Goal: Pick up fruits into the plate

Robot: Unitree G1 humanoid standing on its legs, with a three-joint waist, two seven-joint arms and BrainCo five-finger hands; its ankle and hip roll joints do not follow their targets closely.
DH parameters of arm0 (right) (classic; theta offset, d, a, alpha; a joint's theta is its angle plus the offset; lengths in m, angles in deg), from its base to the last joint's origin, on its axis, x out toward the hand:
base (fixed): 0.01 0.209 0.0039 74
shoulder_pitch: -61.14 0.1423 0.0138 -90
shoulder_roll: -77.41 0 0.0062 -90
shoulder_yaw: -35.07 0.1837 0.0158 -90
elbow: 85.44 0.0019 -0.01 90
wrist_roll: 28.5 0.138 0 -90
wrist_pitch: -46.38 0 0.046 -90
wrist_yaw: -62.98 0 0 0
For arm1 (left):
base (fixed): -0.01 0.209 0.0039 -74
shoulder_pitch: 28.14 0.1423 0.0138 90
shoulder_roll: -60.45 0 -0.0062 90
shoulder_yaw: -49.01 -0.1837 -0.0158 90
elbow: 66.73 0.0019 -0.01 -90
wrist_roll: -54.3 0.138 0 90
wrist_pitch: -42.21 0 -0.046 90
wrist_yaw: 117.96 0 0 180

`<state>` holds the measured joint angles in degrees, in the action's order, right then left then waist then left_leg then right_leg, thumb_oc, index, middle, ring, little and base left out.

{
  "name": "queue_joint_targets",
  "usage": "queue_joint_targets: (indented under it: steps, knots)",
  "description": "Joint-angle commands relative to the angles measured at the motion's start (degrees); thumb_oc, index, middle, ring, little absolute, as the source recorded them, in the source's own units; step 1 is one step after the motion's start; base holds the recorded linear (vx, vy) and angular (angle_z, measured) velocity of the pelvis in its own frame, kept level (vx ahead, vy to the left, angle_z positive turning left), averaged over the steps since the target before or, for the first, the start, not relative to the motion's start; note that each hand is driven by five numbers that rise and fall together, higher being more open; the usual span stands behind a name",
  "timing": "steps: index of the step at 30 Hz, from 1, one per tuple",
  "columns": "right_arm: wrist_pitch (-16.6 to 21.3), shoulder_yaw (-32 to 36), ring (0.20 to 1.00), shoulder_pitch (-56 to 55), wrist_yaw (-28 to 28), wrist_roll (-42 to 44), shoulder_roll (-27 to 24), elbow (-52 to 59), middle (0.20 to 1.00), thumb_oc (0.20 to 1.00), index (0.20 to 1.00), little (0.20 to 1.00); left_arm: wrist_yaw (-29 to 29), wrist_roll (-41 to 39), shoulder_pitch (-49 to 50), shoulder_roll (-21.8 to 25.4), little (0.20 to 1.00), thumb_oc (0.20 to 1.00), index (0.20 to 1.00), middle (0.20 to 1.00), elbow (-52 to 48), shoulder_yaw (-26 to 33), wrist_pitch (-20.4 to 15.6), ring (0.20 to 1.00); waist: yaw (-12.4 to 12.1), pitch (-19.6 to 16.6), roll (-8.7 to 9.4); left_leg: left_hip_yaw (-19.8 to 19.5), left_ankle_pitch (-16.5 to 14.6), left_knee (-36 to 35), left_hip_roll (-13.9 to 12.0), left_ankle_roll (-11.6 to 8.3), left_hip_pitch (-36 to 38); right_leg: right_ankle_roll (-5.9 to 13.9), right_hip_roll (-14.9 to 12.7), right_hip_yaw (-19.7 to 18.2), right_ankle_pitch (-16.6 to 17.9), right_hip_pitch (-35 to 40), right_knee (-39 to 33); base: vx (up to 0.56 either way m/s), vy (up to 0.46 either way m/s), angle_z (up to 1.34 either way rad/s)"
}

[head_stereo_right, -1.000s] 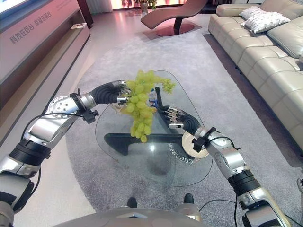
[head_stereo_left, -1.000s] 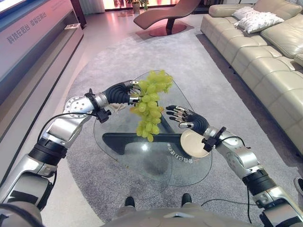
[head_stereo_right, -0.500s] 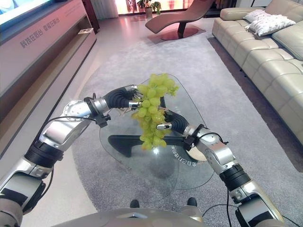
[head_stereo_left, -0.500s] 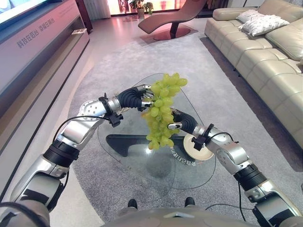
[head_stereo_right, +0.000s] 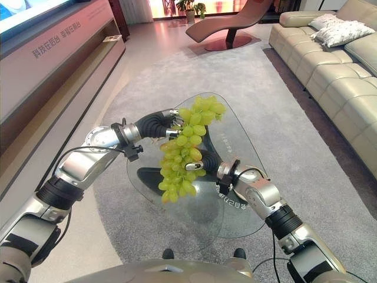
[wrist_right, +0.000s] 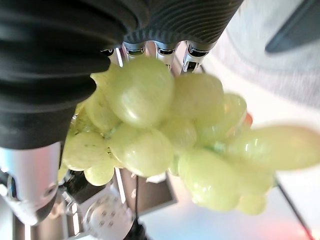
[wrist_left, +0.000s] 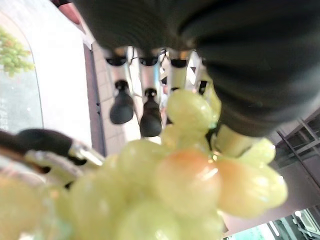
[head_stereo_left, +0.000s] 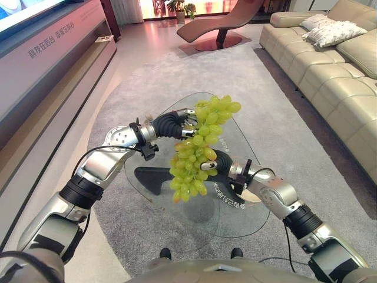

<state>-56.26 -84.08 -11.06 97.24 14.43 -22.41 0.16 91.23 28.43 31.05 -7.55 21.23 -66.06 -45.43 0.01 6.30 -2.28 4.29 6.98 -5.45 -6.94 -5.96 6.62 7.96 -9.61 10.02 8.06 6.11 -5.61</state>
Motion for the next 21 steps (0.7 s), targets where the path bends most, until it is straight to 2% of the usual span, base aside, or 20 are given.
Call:
queue_joint_targets:
  steps: [1,21]
  knots:
    - [2.16,-1.23,0.2,5.05,4.38,3.81,3.09,6.28,0.2,0.2,0.2,0.2,-1.14,-2.88,-10.72,-0.11,0.2,0.2,0.2,0.2,0.09,-1.47,-2.81,0.2,-1.14,-0.09,1.8,0.78,-9.71,0.45,2.95,1.56,5.88,1.28,-1.98,-0.02,-7.07,5.63,0.61,0.0,0.0,0.0]
    - [2.62,-0.83,0.2,3.89,4.76,4.34,2.45,5.49,0.2,0.2,0.2,0.2,-0.77,-2.96,-9.48,0.3,0.2,0.2,0.2,0.2,0.64,-0.88,-3.7,0.2,-0.9,0.08,1.76,0.6,-9.7,0.45,2.92,1.56,6.12,1.05,-1.73,-0.48,-7.12,5.72,0.61,0.0,0.0,0.0]
